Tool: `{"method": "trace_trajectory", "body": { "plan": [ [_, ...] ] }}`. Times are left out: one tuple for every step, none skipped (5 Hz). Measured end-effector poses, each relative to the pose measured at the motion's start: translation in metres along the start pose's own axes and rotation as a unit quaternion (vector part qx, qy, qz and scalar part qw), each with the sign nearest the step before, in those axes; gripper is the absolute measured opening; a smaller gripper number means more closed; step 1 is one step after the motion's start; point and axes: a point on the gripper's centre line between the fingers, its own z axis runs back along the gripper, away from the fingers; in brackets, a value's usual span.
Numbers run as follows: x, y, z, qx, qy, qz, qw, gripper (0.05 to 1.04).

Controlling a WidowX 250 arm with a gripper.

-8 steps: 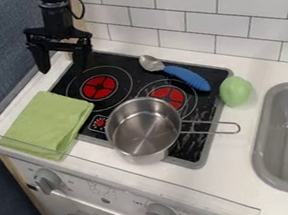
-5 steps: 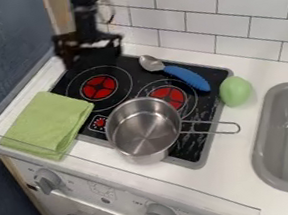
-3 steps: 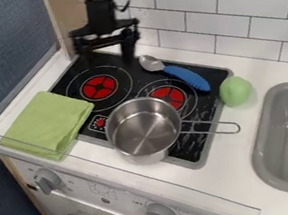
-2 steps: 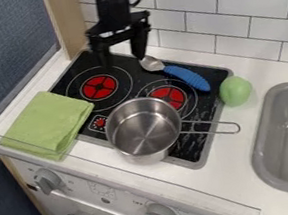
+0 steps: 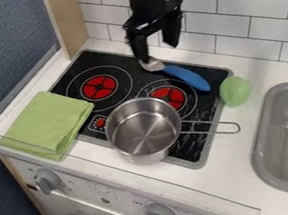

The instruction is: Put the blue spoon into the green cloth

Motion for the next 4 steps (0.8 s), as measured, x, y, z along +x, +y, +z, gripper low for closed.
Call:
{"method": "trace_trajectory", "body": {
  "plan": [
    [-0.008, -0.015, -0.009, 0.007, 0.012, -0.024, 0.9996, 1.0],
    [-0.016, -0.028, -0.013, -0.033, 0.035, -0.053, 0.9975, 1.0],
    [-0.017, -0.023, -0.022, -0.005, 0.041, -0.055, 0.9977, 1.0],
    [-0.019, -0.022, -0.023, 0.008, 0.035, -0.055, 0.9979, 1.0]
  ]
}}
